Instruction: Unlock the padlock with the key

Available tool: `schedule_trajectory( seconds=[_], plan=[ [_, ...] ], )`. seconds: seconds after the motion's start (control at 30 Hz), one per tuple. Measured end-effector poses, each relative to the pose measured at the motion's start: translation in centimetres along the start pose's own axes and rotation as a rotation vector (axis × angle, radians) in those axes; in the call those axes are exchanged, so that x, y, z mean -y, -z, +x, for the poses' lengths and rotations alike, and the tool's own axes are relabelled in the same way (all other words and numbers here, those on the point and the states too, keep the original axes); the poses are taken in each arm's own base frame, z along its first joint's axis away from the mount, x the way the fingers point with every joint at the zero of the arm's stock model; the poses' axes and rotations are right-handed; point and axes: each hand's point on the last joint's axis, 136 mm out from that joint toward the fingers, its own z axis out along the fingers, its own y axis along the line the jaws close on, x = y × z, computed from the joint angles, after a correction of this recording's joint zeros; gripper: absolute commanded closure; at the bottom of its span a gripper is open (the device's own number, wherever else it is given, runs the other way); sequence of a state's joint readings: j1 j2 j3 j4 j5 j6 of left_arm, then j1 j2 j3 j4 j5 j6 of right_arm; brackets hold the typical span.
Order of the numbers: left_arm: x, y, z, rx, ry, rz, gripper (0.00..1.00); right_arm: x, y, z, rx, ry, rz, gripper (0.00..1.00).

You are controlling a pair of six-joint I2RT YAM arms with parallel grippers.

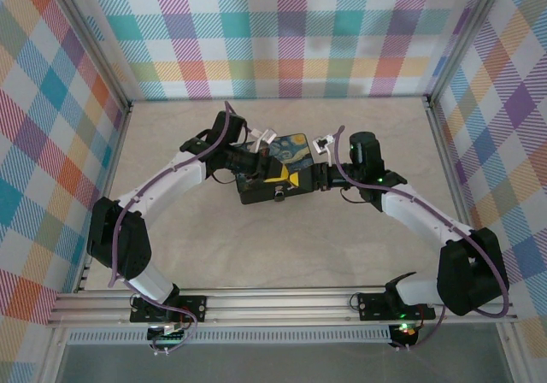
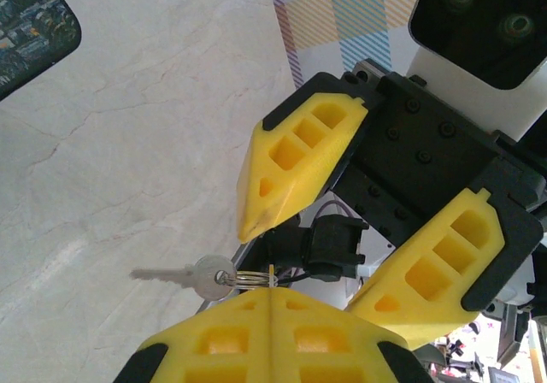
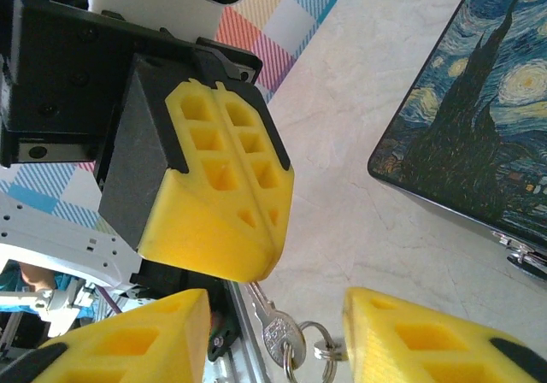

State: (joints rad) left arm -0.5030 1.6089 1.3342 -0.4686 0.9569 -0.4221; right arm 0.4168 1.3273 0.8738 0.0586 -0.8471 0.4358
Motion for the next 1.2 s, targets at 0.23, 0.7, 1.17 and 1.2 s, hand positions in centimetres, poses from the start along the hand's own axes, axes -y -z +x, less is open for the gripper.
schedule_trajectory(
  seconds=[0.23,0.7,1.17,1.2],
  plan=[
    [0.1,0.0,-0.2,0.006,0.001,0.004,1.00,0.3,0.0,0.5,0.001,-0.026,-0.015,0.67],
    [0.6,0.2,-0.5,0.021,-0.004,0.017,1.00,-0.4,-0.1,0.7,0.009,-0.052,-0.071,0.81],
    [1.2,0.4,-0.6,0.039,-0.016,0.035,1.00,-0.8,0.0,1.0,0.026,-0.070,-0.113,0.82],
    [1.2,0.5,-0.6,0.038,-0.017,0.037,1.00,-0.8,0.0,0.9,0.028,-0.072,-0.114,0.82]
  ],
)
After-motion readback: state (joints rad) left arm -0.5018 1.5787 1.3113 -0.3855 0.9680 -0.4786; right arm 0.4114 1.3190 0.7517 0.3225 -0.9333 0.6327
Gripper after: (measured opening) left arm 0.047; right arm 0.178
